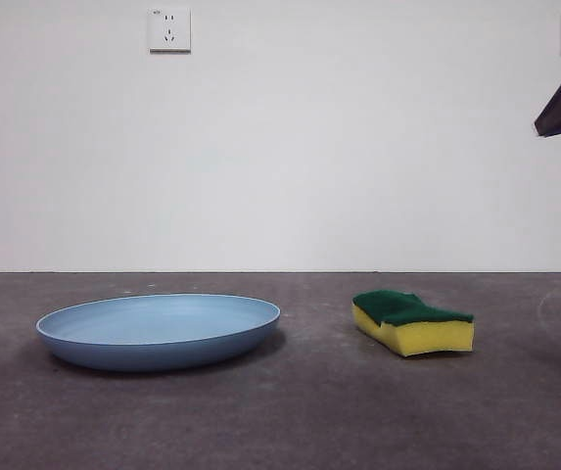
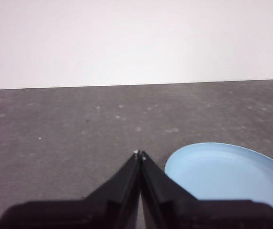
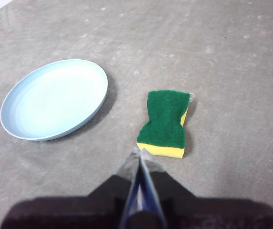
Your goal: Pick up the plate,pick up the cloth,clean the plate with the cloth
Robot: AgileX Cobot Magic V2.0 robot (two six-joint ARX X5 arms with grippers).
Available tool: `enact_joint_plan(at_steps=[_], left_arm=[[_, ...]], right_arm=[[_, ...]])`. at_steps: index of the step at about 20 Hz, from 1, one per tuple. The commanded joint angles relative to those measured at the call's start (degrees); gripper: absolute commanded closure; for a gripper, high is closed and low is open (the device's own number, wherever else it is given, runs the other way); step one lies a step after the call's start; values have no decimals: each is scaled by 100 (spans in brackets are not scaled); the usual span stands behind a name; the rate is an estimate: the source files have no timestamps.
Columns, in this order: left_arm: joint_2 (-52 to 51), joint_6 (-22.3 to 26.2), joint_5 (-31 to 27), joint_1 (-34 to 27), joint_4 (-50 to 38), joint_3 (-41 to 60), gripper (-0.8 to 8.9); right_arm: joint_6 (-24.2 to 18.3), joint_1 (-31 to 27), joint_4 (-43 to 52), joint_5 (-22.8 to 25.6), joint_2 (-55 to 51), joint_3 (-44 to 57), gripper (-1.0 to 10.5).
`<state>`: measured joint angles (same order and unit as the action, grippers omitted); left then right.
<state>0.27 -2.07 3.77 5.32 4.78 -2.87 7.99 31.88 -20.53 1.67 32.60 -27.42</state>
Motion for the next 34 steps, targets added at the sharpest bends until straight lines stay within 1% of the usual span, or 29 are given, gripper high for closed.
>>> enact_joint_plan(at_steps=[1,6,21,22,23,25,27,29,30,33,34], left_arm=[[-17,28,125,-103,-35,223,816],[-17,105,39,-208,546,262,816],[-7,103,81,-205,531,262,816],[-7,103,81,-205,531,262,816],[-7,103,81,-205,531,262,816],[-7,103,81,-205,531,262,816],[-7,103,81,-205,533,262,816],[-7,103,81,-205,533,262,816],[-7,103,81,-205,533,262,816],[-7,103,81,-205,533,262,816],[-7,103,83,-205,533,262,816]], right_arm=[[52,7,33,17,-9,20,958],[52,7,33,17,-9,20,958],[52,7,33,17,-9,20,958],[-28,7,42,83,-9,20,958],[-188,7,76,348,-9,17,958],[-225,7,61,791,-13,17,957],[-267,-44,13,916,-203,20,956],[-804,-245,17,892,-472,57,946],[-914,-428,48,892,-658,129,946],[-914,-1132,299,848,-1349,573,946],[-935,-1355,439,651,-1576,789,946]])
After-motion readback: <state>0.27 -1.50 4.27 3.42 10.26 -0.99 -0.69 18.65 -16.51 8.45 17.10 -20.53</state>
